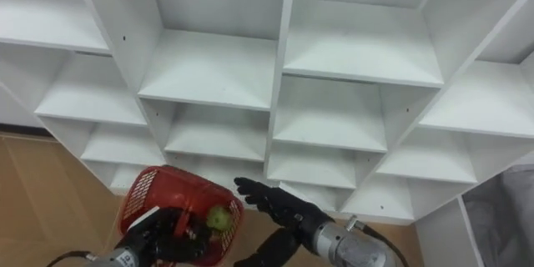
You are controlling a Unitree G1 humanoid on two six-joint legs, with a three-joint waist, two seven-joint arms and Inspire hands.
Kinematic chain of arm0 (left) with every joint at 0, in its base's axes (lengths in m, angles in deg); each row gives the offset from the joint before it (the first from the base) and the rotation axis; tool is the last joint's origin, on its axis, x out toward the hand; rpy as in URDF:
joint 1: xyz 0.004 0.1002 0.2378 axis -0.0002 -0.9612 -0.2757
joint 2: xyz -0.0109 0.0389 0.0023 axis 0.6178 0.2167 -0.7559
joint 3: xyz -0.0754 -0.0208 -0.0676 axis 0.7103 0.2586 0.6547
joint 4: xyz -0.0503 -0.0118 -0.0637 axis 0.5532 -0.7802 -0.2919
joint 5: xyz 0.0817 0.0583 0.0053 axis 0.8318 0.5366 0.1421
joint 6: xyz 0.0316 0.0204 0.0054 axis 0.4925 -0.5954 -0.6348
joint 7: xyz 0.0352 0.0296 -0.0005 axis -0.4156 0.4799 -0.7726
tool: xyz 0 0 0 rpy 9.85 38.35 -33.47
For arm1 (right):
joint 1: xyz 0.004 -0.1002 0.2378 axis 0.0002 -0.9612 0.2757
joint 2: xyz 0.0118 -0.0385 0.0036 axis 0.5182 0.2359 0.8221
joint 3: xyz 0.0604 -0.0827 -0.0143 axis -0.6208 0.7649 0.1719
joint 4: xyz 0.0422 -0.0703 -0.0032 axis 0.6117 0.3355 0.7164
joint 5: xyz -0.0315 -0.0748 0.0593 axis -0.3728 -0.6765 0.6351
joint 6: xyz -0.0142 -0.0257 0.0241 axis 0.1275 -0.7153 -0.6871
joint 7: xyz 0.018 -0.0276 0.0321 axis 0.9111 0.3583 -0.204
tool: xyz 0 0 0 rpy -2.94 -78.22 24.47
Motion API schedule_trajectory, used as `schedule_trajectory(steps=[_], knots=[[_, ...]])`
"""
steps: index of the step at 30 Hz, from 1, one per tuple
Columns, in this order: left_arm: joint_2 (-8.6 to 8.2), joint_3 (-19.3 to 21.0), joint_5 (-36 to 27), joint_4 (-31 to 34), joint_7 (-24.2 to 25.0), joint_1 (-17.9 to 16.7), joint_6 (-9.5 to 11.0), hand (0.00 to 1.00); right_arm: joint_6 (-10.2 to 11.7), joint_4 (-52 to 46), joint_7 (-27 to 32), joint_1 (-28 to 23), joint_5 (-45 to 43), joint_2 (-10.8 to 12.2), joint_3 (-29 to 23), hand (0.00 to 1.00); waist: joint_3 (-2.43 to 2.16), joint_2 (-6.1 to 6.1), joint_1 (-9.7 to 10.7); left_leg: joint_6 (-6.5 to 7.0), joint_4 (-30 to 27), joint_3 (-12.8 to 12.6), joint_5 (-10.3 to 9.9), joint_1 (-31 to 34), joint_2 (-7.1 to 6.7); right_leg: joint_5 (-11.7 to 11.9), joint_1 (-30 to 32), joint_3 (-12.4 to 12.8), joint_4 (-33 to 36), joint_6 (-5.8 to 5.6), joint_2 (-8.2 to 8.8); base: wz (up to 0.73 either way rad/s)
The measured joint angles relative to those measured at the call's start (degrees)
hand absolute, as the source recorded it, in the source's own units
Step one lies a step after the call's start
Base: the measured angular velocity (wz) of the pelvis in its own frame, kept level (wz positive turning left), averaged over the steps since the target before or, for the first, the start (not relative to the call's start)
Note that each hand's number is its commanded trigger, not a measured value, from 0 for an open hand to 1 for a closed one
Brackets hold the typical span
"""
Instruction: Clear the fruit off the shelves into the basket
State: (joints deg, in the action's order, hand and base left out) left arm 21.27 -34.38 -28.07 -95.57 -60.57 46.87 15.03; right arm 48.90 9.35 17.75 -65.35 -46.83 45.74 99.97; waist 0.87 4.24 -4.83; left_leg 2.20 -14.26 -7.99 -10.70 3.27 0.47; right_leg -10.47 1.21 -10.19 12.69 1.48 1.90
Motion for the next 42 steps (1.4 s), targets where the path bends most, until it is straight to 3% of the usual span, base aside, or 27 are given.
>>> schedule_trajectory(steps=[4, 6, 9, 15, 19, 25, 27, 33, 38, 42], knots=[[-0.19, 0.1, 0.0, -0.4, -1.5, -0.4, 0.0, 1.00, 0.0, -0.2, 1.9, -2.0, 0.6, 0.0, -1.9, 0.00, -0.15, -0.17, 0.2, 0.01, 0.3, 0.0, -0.1, -0.2, -0.03, 0.1, -0.5, 0.0, -0.1, -0.09, -0.06, 0.00], [-0.78, 1.8, 0.0, -1.8, -3.2, -2.1, 0.2, 1.00, 0.3, -0.5, 3.7, -4.0, 0.6, 0.2, -3.9, 0.00, -0.51, -0.71, 0.5, 0.00, 1.2, -0.1, -0.1, -1.3, -0.15, 0.1, -1.2, 0.1, -0.4, -0.13, -0.08, -0.04], [-1.08, 3.5, -0.9, -3.8, -5.1, -4.5, 0.2, 1.00, 0.3, 0.5, 6.4, -5.6, 0.6, 0.2, -6.0, 0.00, -0.69, -1.47, 1.5, -0.05, 2.4, -0.1, -0.1, -3.1, -0.25, 0.1, -2.8, -0.1, -1.2, -0.20, -0.10, 0.00], [-2.24, 7.8, -0.8, -4.3, -7.2, -7.2, 0.2, 1.00, 1.8, 6.1, 11.9, -7.7, -1.3, 0.8, -11.2, 0.00, -0.66, -1.85, 2.1, -0.14, 2.8, -0.1, -0.2, -3.8, -0.34, 0.1, -3.8, -0.1, -1.6, -0.29, -0.07, 0.00], [-2.31, 9.7, -0.8, -4.3, -8.2, -9.2, 0.4, 1.00, 2.2, 11.9, 15.0, -8.7, -1.4, 2.8, -14.4, 0.00, -0.75, -1.71, 3.2, -0.16, 3.0, 0.0, -0.2, -4.9, -0.38, 0.1, -5.1, -0.3, -3.2, -0.33, -0.15, 0.02], [-2.60, 11.3, -1.8, -4.7, -9.5, -9.3, 0.7, 1.00, 4.2, 16.3, 19.8, -11.1, -0.7, 3.3, -16.2, 0.00, -0.85, -1.99, 3.7, -0.19, 3.0, 0.4, -0.2, -5.5, -0.45, 0.3, -6.3, -0.9, -3.9, -0.42, -0.19, 0.05], [-2.59, 11.3, -2.1, -8.2, -9.7, -8.1, 1.7, 1.00, 5.0, 21.3, 21.9, -10.1, -0.6, 3.3, -16.9, 0.00, -0.90, -2.34, 3.7, -0.21, 3.5, 0.4, -0.2, -6.1, -0.46, 0.3, -6.7, -0.9, -4.0, -0.44, -0.21, 0.00], [-2.95, 13.3, -3.2, -16.2, -10.7, -6.9, 1.8, 1.00, 5.2, 32.1, 27.1, -8.8, 0.1, 3.4, -19.6, 0.00, -0.79, -2.85, 4.5, -0.26, 3.6, 0.5, -0.4, -7.2, -0.59, 0.0, -8.2, -1.1, -4.5, -0.59, -0.15, 0.01], [-3.57, 18.0, -3.5, -19.5, -10.9, -7.5, 1.7, 1.00, 5.2, 38.9, 29.9, -8.7, 0.1, 4.9, -24.0, 0.00, -0.79, -2.51, 4.6, -0.30, 3.8, 0.6, -0.5, -7.8, -0.64, 0.0, -8.7, -1.0, -4.8, -0.59, -0.23, 0.00], [-3.61, 19.5, -3.0, -22.0, -10.9, -7.7, 1.7, 1.00, 5.1, 43.9, 30.7, -8.2, 2.4, 4.9, -25.1, 0.00, -0.58, -2.13, 4.6, -0.27, 4.4, 0.6, -0.5, -7.8, -0.85, -0.1, -8.7, -0.6, -4.9, -0.78, -0.19, 0.00]])
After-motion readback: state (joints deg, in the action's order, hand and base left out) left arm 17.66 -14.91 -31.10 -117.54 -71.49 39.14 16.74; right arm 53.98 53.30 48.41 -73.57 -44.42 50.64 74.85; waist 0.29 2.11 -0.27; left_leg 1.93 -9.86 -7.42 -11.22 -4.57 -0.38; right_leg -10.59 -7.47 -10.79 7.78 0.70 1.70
